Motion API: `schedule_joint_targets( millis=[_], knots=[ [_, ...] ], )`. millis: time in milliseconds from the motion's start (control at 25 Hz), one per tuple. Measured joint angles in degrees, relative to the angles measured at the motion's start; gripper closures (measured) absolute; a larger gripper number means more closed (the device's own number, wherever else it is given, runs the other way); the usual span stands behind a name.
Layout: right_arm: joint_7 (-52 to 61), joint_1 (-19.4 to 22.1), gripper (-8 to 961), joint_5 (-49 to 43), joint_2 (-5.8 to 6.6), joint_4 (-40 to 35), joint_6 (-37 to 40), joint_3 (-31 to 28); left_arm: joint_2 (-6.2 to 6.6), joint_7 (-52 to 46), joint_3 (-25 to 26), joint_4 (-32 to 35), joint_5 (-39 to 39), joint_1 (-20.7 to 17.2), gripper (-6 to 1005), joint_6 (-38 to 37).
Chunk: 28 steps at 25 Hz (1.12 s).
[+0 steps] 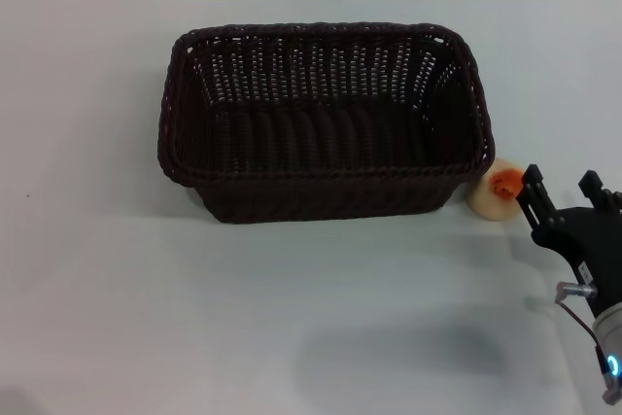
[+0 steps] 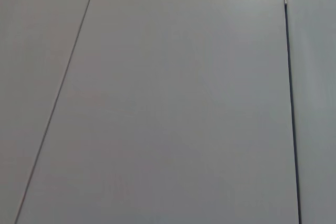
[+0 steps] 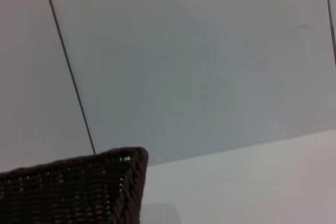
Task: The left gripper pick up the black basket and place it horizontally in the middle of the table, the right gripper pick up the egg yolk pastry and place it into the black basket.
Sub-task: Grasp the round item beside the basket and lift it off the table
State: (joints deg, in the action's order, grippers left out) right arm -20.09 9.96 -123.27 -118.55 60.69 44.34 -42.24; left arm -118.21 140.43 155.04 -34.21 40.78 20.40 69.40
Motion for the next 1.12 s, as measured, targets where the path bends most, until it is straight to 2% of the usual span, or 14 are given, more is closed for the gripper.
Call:
schedule_joint_targets(
  millis=[800,1120],
  knots=[
    [0.37,-6.1,257,2.9,-0.32,-3.69,-4.48,0.48,0.0,0.0,0.0,-0.34,-0.87,-0.19,234,2.48],
    [0.42,-7.07,258,4.14,-0.37,-4.91,-4.6,0.5,-0.1,-0.01,0.0,-0.58,-1.06,-0.07,234,2.93]
  ],
)
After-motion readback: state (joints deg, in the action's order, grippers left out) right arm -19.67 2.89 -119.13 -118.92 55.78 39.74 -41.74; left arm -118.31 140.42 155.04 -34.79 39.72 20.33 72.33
